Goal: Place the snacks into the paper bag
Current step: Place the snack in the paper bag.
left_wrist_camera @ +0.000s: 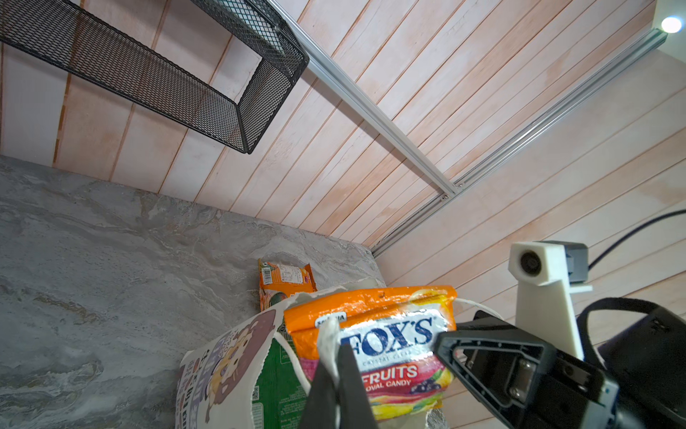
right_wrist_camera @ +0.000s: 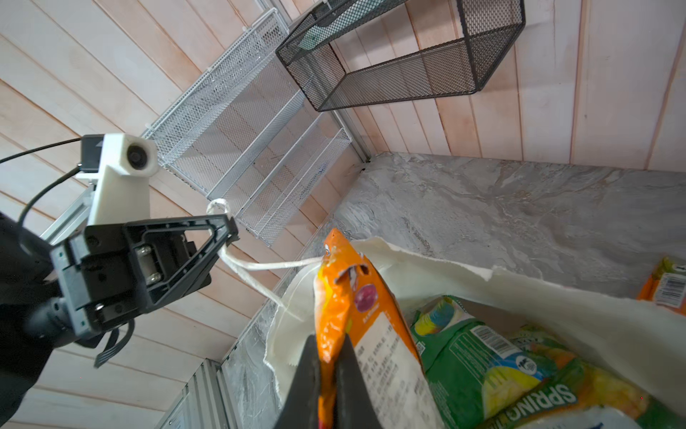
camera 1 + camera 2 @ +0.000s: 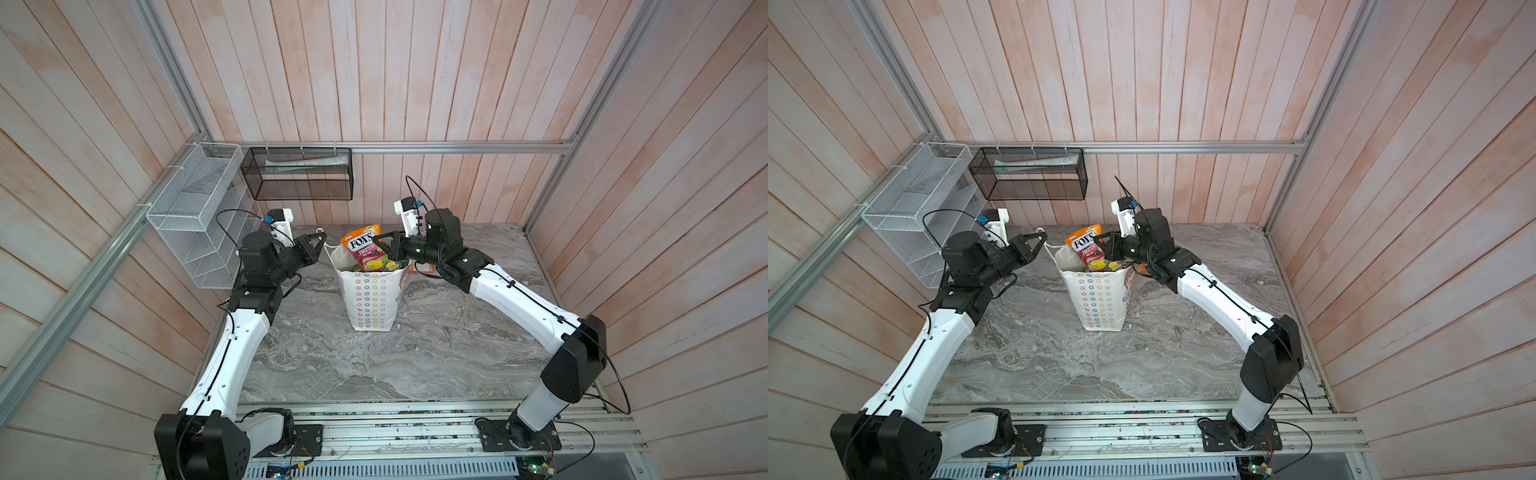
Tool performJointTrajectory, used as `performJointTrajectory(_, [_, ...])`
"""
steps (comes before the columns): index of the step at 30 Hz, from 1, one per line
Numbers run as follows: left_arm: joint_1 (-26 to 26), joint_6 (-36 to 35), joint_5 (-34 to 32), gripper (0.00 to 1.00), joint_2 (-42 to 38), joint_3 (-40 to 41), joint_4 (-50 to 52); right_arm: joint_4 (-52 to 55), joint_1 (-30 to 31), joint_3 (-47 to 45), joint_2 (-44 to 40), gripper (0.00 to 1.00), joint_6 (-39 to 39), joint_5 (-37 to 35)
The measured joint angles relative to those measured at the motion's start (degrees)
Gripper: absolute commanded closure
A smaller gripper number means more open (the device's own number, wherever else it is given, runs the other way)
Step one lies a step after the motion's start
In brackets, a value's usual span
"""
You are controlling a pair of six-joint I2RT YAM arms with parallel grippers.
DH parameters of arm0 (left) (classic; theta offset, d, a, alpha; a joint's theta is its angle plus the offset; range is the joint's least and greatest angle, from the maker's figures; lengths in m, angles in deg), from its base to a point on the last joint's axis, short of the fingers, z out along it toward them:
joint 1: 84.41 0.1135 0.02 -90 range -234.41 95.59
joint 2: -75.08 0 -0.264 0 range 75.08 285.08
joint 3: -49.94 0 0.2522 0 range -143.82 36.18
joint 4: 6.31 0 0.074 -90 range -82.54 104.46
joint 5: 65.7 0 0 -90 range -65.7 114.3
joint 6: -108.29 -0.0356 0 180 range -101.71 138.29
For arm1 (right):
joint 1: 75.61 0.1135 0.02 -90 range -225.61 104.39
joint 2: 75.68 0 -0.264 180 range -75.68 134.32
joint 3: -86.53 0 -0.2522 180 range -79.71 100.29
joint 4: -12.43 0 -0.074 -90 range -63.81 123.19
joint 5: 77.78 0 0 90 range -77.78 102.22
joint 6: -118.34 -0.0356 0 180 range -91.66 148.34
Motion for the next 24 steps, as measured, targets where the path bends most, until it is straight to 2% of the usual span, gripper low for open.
performJointTrajectory(10, [0.2, 0.4, 0.1, 1.00, 0.3, 0.1, -0.2, 9.2, 1.1, 2.4, 1.0, 1.00, 3.9, -2.0])
performJointTrajectory(16, [0.4, 0.7, 0.1, 1.00, 0.5, 0.1, -0.6, 17.8, 1.3, 7.8, 1.9, 1.00, 8.0, -5.6])
performJointTrajectory(24, [0.6, 1.0, 0.5, 1.00, 0.6, 0.1, -0.8, 20.5, 1.4, 6.1, -0.5, 1.00, 10.2, -8.0])
